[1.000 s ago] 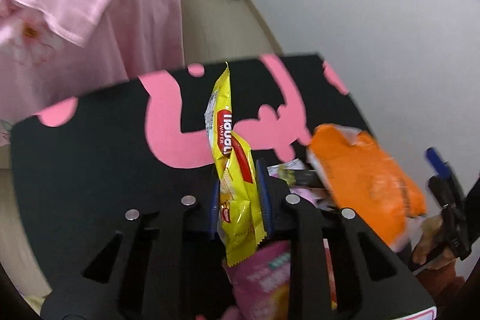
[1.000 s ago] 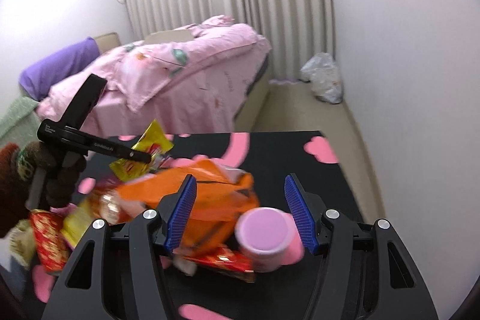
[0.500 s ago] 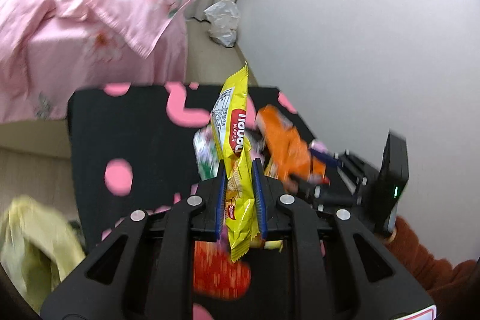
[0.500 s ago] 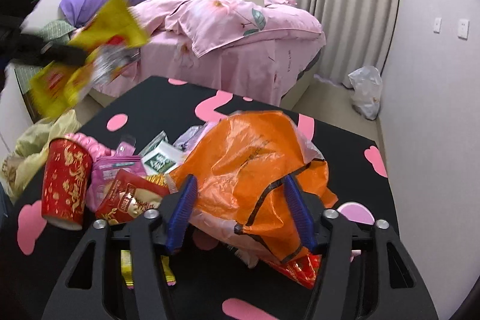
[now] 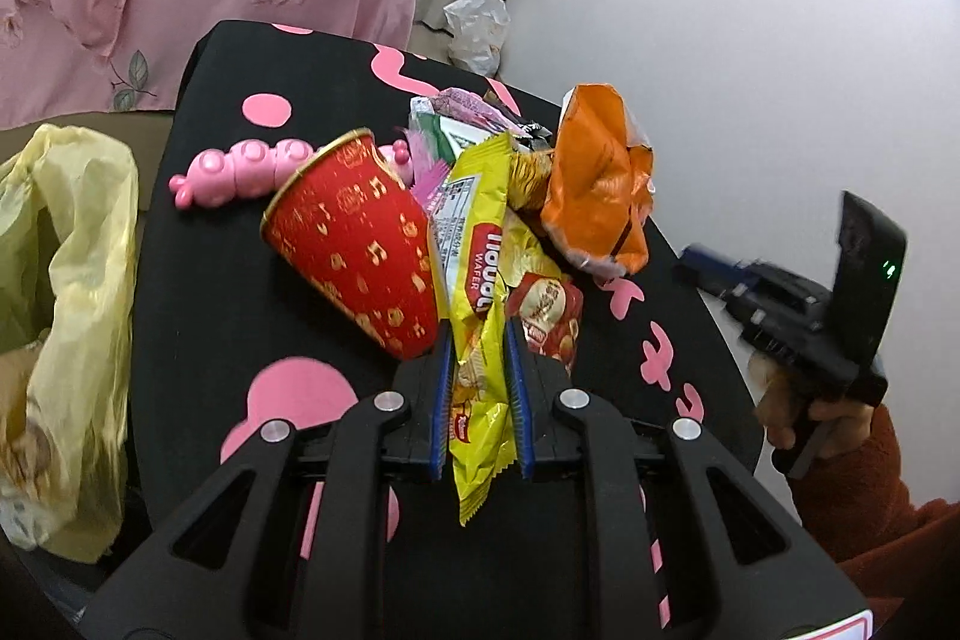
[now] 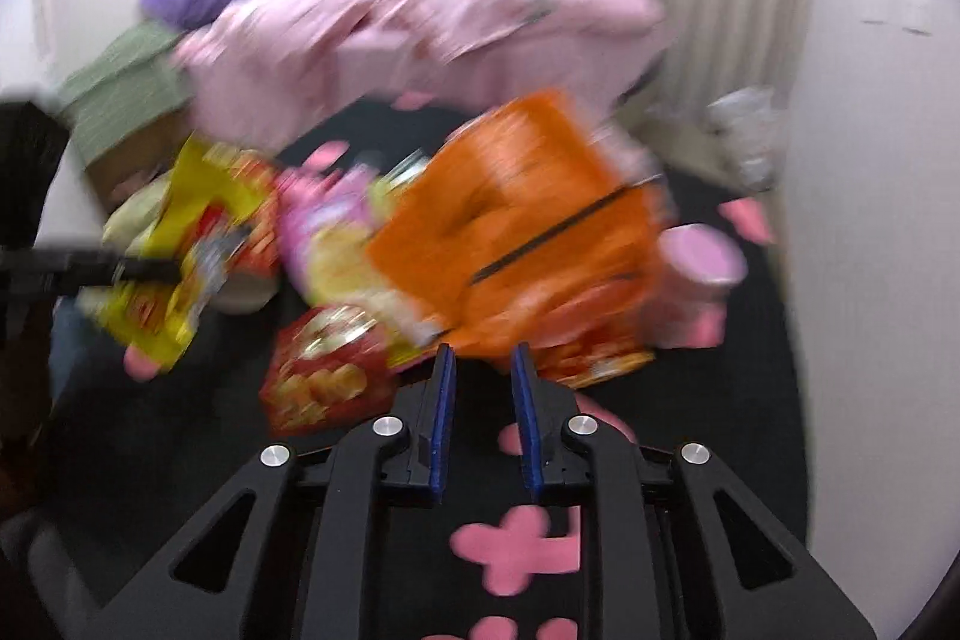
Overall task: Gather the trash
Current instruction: 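Grasp the orange plastic bag with the right tool while the left tool holds the yellow packet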
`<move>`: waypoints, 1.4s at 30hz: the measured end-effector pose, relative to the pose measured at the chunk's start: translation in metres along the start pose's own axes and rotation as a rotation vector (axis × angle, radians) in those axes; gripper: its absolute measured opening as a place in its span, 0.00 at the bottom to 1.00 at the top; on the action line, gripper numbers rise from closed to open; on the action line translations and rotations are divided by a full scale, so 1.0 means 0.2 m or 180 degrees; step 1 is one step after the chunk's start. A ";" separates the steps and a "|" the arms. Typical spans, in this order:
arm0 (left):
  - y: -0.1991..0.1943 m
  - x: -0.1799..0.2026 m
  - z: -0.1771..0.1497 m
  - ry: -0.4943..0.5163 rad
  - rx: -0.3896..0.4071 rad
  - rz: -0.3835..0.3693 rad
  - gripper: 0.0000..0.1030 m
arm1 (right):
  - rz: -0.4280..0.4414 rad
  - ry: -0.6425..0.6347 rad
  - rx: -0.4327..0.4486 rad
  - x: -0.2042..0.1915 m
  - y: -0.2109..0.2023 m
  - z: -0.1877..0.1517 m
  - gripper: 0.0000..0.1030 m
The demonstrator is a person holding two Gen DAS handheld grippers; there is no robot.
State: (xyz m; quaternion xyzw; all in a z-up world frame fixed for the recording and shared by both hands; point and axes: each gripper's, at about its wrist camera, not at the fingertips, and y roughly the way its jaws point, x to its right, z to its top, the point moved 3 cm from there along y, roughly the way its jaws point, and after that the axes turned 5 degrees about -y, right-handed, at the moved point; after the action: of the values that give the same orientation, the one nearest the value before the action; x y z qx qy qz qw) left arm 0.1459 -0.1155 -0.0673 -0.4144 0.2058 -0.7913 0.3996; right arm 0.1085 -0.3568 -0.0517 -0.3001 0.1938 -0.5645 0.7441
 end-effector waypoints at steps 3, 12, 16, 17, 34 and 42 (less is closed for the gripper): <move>0.00 -0.03 -0.02 -0.0105 0.0009 -0.0059 0.16 | 0.0143 0.0532 0.0263 0.12 -0.05 0.00 0.63; -0.06 -0.09 -0.03 -0.0219 0.0059 -0.0103 0.16 | 0.0025 0.1186 0.0098 0.25 0.32 0.13 0.62; -0.08 -0.13 -0.05 -0.0252 0.0074 -0.0051 0.16 | 0.0318 0.1043 0.0076 0.16 0.46 0.20 0.47; -0.09 -0.14 -0.05 -0.0269 0.0082 -0.0039 0.16 | 0.0284 0.0973 0.0091 0.13 0.45 0.21 0.28; -0.12 -0.17 -0.10 -0.0383 -0.0018 -0.0207 0.16 | 0.0430 0.0282 -0.0148 -0.07 -0.01 0.04 0.09; -0.12 -0.17 -0.12 -0.0285 -0.0038 -0.0059 0.17 | 0.0541 0.0673 -0.0030 0.02 -0.12 -0.16 0.65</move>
State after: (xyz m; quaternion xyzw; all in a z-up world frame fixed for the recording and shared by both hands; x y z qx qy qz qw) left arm 0.1262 -0.0737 -0.0821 -0.4537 0.1886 -0.7744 0.3986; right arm 0.0716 -0.3718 -0.0587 -0.2250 0.2986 -0.5270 0.7632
